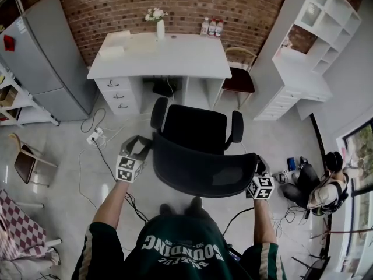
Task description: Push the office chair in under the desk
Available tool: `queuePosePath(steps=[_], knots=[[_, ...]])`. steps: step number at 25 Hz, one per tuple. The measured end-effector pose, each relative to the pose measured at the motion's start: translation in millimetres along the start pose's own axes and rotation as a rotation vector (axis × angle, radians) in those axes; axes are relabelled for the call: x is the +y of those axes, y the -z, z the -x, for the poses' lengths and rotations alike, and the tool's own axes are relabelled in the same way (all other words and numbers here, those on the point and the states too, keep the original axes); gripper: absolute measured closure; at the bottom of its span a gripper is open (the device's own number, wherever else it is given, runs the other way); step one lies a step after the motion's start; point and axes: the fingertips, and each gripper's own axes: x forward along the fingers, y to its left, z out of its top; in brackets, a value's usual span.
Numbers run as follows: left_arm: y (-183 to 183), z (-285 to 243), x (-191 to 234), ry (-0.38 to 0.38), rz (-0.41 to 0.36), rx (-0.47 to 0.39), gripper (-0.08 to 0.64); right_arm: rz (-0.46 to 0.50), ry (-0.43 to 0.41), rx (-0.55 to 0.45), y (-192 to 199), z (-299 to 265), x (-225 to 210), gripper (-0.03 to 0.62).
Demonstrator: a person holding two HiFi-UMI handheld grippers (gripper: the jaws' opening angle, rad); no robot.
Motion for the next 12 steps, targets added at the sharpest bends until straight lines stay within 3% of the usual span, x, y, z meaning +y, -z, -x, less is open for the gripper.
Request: queuePosePath(steps=[12], knots=[[25.7, 70.3, 29.2, -0.065, 0.019, 0.013, 0.327, 0.035, -0.088, -0.014, -8.7, -3.1, 63.2, 0.279]])
